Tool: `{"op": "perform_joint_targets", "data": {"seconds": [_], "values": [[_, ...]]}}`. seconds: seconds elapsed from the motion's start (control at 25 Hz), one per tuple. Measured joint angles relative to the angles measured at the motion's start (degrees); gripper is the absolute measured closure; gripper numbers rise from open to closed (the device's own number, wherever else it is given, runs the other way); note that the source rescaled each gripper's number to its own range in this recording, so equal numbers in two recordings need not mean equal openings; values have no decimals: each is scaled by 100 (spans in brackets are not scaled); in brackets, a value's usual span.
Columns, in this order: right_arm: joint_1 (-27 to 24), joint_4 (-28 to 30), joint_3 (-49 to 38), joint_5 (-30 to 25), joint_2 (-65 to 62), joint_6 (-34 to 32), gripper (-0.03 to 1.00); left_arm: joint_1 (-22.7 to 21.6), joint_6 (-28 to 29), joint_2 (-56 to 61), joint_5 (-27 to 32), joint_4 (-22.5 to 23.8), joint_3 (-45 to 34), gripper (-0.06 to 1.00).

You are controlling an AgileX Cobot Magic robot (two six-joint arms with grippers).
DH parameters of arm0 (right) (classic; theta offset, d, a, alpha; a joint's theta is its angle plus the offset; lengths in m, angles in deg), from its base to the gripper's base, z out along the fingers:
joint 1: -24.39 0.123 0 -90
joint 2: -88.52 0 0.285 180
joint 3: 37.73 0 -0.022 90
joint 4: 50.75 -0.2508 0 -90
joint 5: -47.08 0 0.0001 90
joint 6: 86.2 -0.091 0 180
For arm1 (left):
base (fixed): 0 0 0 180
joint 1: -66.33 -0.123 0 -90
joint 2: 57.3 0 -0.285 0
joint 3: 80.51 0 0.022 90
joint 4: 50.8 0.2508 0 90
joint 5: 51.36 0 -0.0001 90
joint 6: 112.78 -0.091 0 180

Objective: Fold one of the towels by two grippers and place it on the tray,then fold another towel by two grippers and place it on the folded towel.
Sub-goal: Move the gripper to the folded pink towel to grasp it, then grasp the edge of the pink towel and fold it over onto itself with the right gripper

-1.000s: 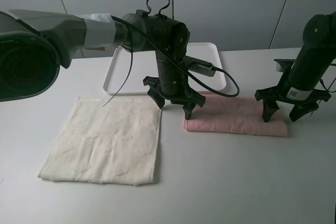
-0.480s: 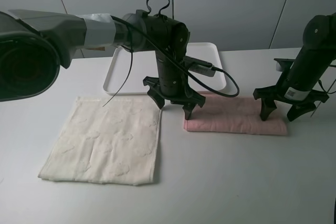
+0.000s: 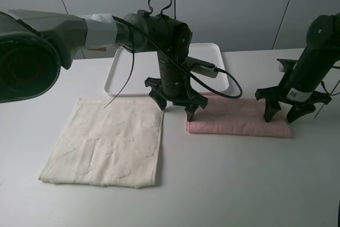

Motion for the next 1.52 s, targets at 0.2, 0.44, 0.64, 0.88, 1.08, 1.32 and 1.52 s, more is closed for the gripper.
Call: {"op": "perform_joint_targets", "data": {"seconds": [0.2, 0.44, 0.64, 0.88, 1.08, 1.32, 1.52], "values": [[0, -9, 0, 49, 0, 0, 45, 0, 0, 0, 9, 0, 0, -3], [0, -62, -69, 194, 48, 0, 47, 0, -114, 0, 13, 0, 0, -3], [0, -382, -69, 194, 77, 77, 88, 0, -126, 0, 27, 0, 0, -3], [0, -406, -69, 184, 77, 207, 92, 0, -126, -3, 36, -11, 0, -3], [0, -468, -69, 162, 65, 369, 92, 0, -126, -3, 36, -11, 0, -3], [0, -752, -98, 128, -233, 665, 92, 0, -126, -3, 50, -11, 0, -3], [0, -1028, -98, -123, -497, 761, 92, 0, -126, -3, 64, -11, 0, -3]]}}
